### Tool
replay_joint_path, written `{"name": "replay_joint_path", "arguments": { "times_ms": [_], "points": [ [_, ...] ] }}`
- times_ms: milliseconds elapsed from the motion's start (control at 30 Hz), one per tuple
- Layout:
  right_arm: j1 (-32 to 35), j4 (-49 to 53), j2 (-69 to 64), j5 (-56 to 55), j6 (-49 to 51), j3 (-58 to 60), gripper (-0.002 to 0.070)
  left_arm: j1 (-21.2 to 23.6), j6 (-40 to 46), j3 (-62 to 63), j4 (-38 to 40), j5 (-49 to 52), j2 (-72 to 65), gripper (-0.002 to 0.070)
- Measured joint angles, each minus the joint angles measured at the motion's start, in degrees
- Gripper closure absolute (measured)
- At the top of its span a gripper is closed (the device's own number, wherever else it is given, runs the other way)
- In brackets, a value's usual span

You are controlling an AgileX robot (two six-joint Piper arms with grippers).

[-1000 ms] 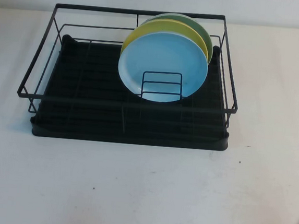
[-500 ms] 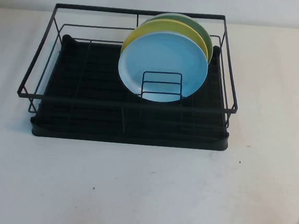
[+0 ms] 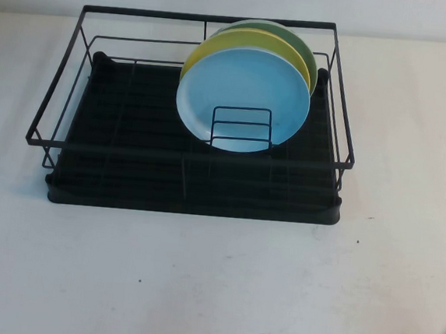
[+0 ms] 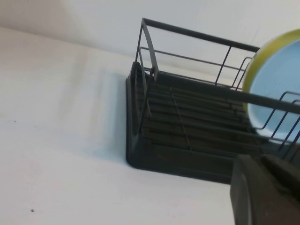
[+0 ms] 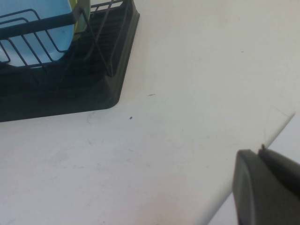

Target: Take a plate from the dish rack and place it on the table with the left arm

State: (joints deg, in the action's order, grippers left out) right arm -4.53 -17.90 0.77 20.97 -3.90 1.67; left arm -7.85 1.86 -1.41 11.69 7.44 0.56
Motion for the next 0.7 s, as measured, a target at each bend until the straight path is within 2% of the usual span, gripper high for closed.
{"name": "replay_joint_path", "arguments": {
  "times_ms": [233, 500, 567, 700],
  "points": [
    [0.0, 0.0, 0.0, 0.0, 0.0, 0.0, 0.0696, 0.0, -12.03, 0.0, 9.76, -6.24, 0.0, 0.0679],
    [0.0, 0.0, 0.0, 0.0, 0.0, 0.0, 0.0696, 0.0, -16.85, 0.0, 13.18, -15.74, 0.0, 0.0679],
    [0.0, 0.0, 0.0, 0.0, 0.0, 0.0, 0.0697, 0.0, -16.18, 1.85, 11.23, -10.1, -0.17, 0.0679],
    [0.0, 0.0, 0.0, 0.0, 0.0, 0.0, 0.0696, 0.0, -10.04, 13.48, 1.28, 7.15, -7.4, 0.0679]
  ]
}}
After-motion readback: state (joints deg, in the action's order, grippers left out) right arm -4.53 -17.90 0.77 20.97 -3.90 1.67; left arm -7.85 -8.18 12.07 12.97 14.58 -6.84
